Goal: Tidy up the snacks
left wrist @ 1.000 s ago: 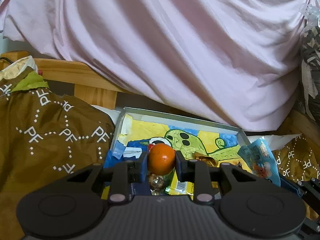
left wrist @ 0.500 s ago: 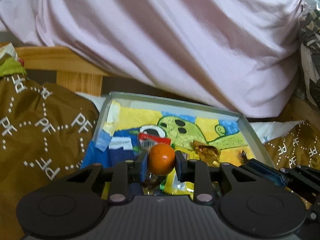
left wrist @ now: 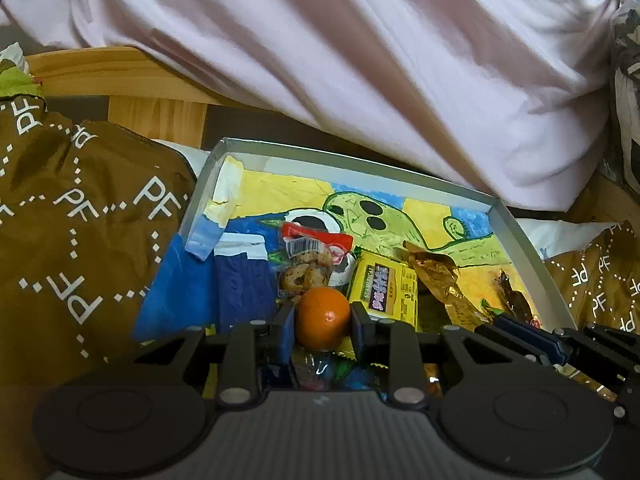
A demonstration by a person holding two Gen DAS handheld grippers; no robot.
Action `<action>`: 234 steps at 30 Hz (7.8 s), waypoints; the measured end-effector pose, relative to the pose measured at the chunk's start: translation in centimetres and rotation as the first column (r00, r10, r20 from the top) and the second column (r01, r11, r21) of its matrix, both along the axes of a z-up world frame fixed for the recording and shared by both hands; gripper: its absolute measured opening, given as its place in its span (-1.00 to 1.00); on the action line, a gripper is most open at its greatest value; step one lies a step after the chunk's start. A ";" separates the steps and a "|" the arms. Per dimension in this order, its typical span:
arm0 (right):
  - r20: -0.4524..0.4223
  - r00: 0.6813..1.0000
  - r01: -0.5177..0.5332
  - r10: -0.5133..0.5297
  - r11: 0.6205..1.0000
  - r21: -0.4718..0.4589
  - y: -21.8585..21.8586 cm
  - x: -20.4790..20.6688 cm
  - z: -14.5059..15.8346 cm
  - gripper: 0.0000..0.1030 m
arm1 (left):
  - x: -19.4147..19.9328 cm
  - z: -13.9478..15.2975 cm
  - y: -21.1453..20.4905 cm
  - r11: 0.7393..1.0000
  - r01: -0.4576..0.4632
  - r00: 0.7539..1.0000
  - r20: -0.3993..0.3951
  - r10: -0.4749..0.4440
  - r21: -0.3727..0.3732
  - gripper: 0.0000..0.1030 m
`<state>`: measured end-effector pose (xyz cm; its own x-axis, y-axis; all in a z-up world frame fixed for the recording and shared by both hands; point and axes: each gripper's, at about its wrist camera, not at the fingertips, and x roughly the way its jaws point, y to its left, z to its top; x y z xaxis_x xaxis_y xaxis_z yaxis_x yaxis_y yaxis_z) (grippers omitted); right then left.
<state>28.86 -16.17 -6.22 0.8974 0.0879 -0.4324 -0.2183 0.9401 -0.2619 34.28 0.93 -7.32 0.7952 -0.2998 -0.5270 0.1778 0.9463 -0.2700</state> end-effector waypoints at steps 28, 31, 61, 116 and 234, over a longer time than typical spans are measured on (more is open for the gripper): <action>0.121 0.990 0.055 -0.068 0.993 0.107 -0.2 1.7 -0.8 0.93 | 0.3 0.1 0.3 0.999 -0.010 1.000 0.004 0.011 -0.052 0.26; 0.130 0.988 0.061 -0.078 0.989 0.133 -0.2 2.1 -1.2 0.98 | 0.2 0.3 0.4 0.998 -0.017 1.000 0.015 0.018 -0.064 0.44; 0.200 0.978 -0.135 0.057 0.905 0.403 -1.3 2.4 -1.4 0.98 | 0.0 0.8 2.9 0.966 -0.207 0.976 0.040 0.215 -0.155 0.99; 0.323 0.881 0.048 -0.346 0.744 0.667 -6.4 2.3 3.8 0.99 | -3.4 3.0 0.8 0.979 -0.194 0.981 0.014 0.195 -0.064 0.99; -0.151 0.963 0.256 -0.224 0.935 0.246 -4.1 -23.2 5.3 0.99 | -27.7 5.9 1.3 0.964 -0.173 0.982 -0.040 0.185 0.204 0.99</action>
